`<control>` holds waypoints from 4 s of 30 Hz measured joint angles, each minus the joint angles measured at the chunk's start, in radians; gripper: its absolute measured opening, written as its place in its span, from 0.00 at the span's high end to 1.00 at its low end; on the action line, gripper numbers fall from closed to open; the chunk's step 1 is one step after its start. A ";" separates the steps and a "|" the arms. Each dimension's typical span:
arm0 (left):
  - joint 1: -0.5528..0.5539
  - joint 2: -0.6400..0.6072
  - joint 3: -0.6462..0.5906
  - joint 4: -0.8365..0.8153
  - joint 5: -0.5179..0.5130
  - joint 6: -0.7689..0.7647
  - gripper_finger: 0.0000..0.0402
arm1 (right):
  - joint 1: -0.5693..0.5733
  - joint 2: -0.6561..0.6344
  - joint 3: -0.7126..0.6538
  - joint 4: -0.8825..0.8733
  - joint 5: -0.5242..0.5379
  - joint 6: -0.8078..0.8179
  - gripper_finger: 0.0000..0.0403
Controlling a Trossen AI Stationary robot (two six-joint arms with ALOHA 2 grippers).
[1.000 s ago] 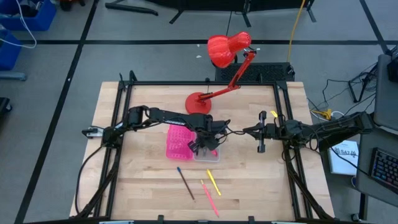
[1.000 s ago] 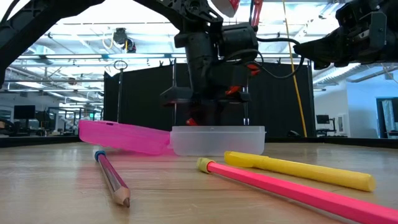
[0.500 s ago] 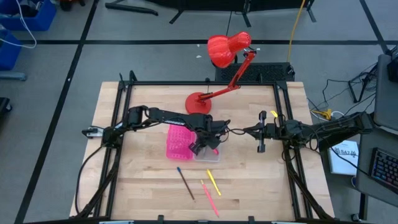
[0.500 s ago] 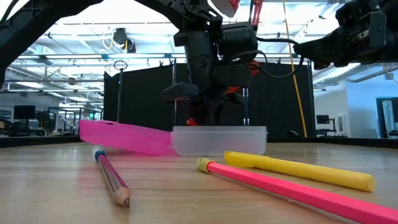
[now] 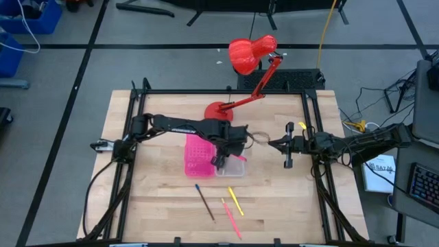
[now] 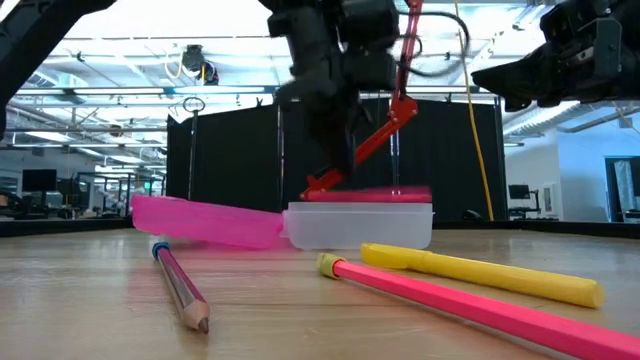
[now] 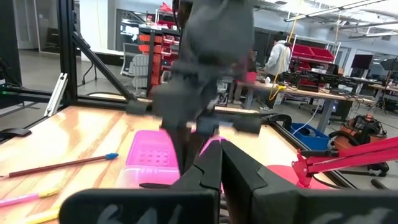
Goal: Pick & place school supplies into a supply box
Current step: Put the pink pen into the supply box
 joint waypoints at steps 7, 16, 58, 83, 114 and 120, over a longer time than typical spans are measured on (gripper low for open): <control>-0.007 -0.052 0.002 0.032 0.014 -0.349 0.98 | 0.000 0.000 0.000 -0.026 0.000 0.000 1.00; -0.020 -0.061 0.002 0.207 0.071 -0.356 0.99 | 0.000 0.000 0.000 -0.001 0.000 -0.054 1.00; 0.048 -1.546 -1.688 1.488 -0.048 -0.450 0.97 | 0.009 0.619 0.533 -0.494 -0.027 0.310 1.00; 0.048 -1.539 -1.710 1.232 -0.164 -0.471 0.88 | -0.013 1.363 1.460 -1.283 -0.106 0.032 0.39; 0.048 -1.539 -1.709 1.160 -0.171 -0.459 0.88 | -0.076 1.462 1.419 -1.203 -0.128 0.162 0.47; 0.048 -1.539 -1.708 1.139 -0.165 -0.457 0.88 | -0.077 1.462 1.392 -1.203 -0.127 0.159 0.47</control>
